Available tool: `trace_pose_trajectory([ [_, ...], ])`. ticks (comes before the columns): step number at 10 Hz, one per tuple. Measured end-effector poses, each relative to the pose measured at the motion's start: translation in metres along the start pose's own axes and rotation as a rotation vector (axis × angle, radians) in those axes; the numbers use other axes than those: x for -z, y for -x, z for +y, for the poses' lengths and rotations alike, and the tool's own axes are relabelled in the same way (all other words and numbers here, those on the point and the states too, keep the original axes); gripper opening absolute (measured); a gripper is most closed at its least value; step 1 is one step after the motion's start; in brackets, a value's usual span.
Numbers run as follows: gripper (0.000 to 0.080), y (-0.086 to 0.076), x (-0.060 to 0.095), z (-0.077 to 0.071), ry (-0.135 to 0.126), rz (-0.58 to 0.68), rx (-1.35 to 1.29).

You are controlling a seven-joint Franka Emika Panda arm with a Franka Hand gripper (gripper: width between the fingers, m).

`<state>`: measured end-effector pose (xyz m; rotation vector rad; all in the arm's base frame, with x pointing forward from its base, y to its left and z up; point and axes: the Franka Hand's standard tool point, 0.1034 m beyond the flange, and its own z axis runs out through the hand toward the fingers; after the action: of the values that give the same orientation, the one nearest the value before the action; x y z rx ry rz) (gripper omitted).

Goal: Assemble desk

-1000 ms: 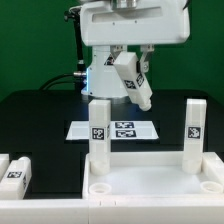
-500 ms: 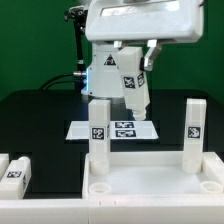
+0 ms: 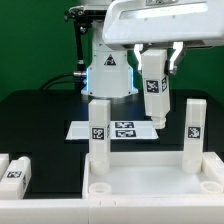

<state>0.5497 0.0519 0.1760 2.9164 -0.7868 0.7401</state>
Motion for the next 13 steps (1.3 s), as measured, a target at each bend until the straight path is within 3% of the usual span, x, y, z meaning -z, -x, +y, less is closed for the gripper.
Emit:
trace_pose_trajectory([
  [2,0.0285,-0.019,-0.011,-0.024,-0.041,0.022,0.192],
  [4,0.0285,-0.013,-0.013,-0.042,-0.097,0.026,0.261],
  [8,0.0285,-0.015,-0.015,-0.05,-0.111,0.006,0.248],
  [9,0.0285,-0.014,-0.019,-0.071,-0.113,0.018,0.313],
  [11,0.0285,-0.025,-0.028,-0.087,-0.113,0.055,0.509],
  [12,0.0285,-0.01,-0.03,-0.092,-0.125,0.043,0.502],
  [13,0.0285,-0.008,-0.03,-0.091,-0.126,0.037,0.506],
])
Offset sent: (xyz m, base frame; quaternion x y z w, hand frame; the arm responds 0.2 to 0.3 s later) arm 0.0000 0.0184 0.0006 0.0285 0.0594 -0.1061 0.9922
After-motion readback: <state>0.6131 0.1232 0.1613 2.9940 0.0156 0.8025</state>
